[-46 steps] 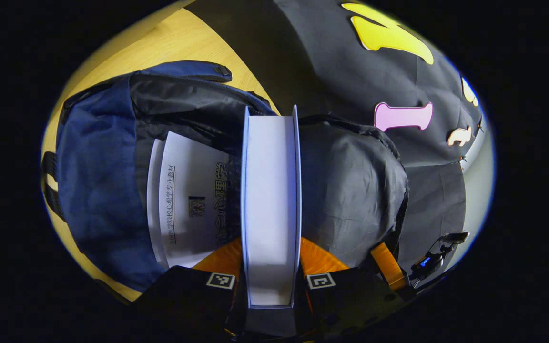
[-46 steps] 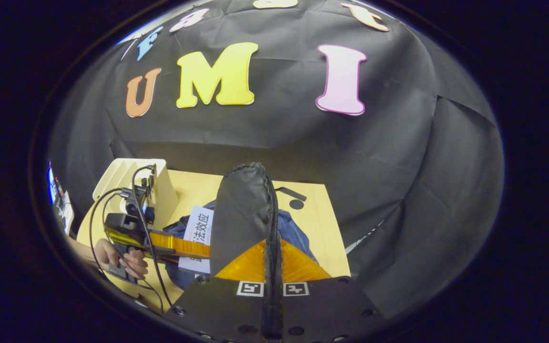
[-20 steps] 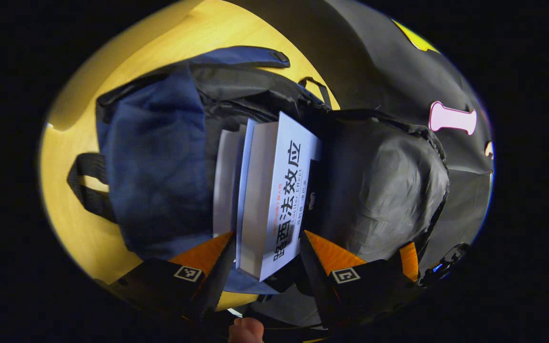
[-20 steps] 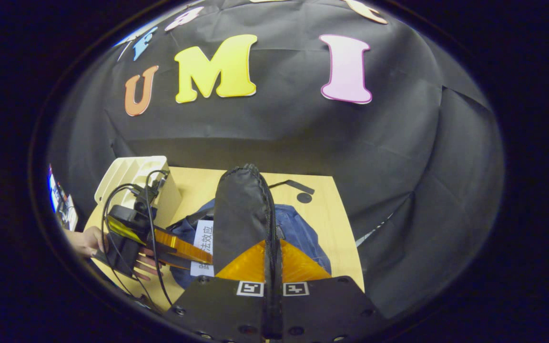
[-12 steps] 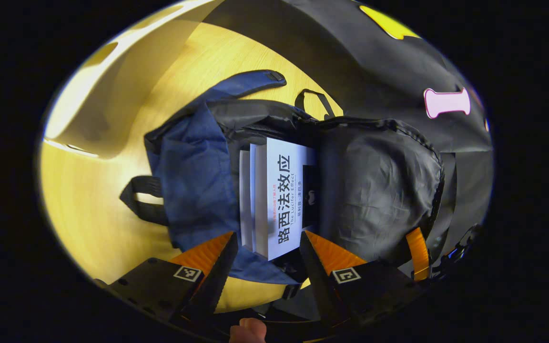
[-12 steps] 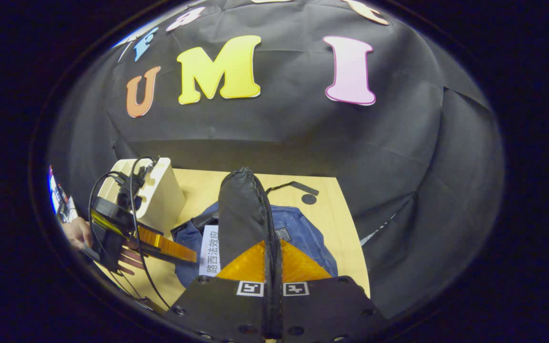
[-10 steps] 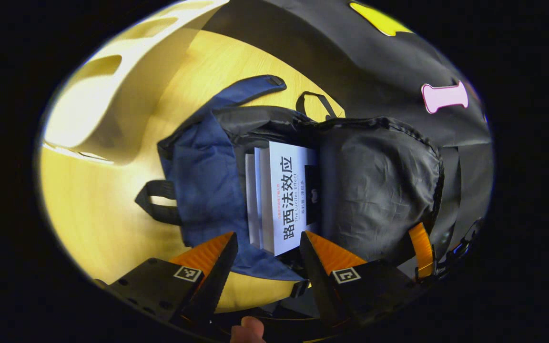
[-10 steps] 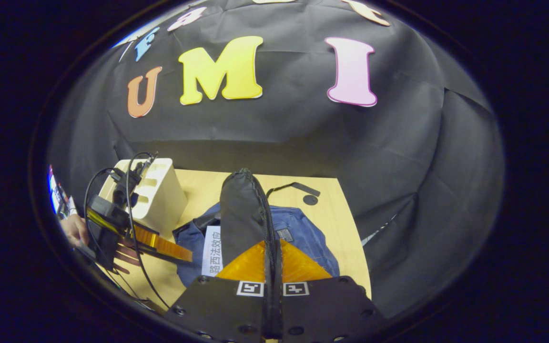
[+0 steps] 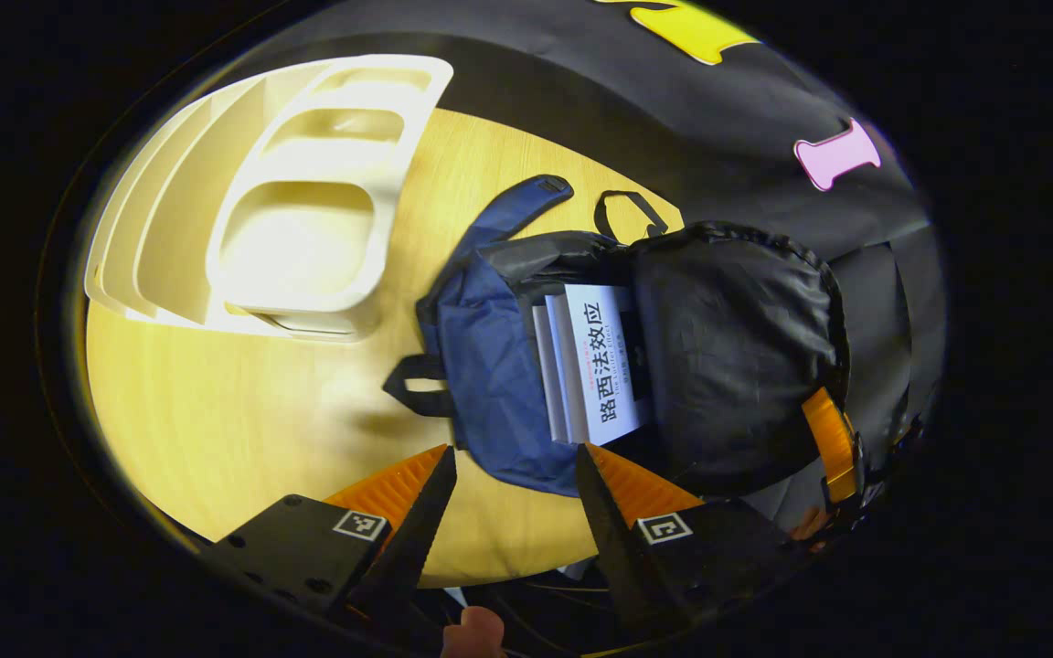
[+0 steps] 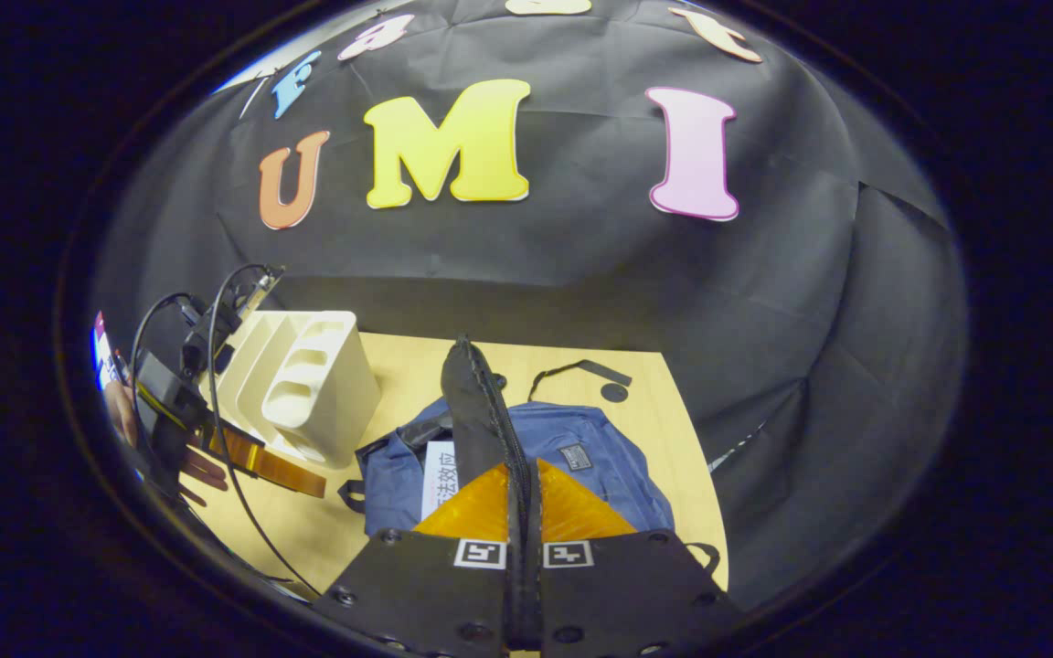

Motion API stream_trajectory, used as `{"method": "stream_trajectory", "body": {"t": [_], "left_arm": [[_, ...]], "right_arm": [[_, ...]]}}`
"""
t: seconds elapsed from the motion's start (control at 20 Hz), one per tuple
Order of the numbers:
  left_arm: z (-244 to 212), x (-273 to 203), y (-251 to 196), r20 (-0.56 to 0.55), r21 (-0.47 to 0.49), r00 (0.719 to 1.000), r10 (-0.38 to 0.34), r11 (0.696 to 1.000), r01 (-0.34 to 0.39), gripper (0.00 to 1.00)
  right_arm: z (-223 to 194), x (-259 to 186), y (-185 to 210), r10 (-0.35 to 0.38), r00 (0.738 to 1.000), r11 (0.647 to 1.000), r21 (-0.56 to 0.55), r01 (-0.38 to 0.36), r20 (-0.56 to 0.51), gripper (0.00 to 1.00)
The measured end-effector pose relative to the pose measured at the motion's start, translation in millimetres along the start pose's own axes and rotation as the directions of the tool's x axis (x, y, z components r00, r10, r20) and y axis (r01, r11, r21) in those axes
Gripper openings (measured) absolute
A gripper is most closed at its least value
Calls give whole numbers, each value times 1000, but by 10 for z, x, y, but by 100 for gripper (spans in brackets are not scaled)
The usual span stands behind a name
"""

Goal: Open the schoolbag, grab two books from the bookshelf and put them into the schoolbag.

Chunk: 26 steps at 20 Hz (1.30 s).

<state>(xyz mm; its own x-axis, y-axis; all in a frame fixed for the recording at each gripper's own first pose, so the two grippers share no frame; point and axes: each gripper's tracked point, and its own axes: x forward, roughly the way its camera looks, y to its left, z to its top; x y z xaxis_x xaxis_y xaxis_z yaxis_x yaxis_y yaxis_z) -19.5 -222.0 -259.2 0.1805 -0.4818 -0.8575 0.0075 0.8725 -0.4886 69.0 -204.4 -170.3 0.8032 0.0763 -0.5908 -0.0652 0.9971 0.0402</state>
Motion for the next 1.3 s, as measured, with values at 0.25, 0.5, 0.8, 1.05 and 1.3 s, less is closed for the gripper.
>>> {"method": "stream_trajectory", "body": {"t": [0.25,0.5,0.8,1.05,1.3], "left_arm": [[142,-459,336,141,125,983,113,984,-131,84],[397,-947,479,335,197,932,139,957,-213,84],[753,-1418,470,535,119,840,86,977,-176,84],[1035,-1948,571,678,90,731,74,979,-182,84],[1249,-2606,655,811,90,578,88,958,-272,86]], "right_arm": [[11,-40,284,19,1000,1000,-11,-19,8,0],[-32,-98,535,31,999,999,-20,-31,6,6],[138,-291,825,49,997,999,1,-49,59,33],[336,-465,1052,50,990,999,0,-51,131,66],[613,-623,1253,33,972,999,-9,-32,231,88]]}}
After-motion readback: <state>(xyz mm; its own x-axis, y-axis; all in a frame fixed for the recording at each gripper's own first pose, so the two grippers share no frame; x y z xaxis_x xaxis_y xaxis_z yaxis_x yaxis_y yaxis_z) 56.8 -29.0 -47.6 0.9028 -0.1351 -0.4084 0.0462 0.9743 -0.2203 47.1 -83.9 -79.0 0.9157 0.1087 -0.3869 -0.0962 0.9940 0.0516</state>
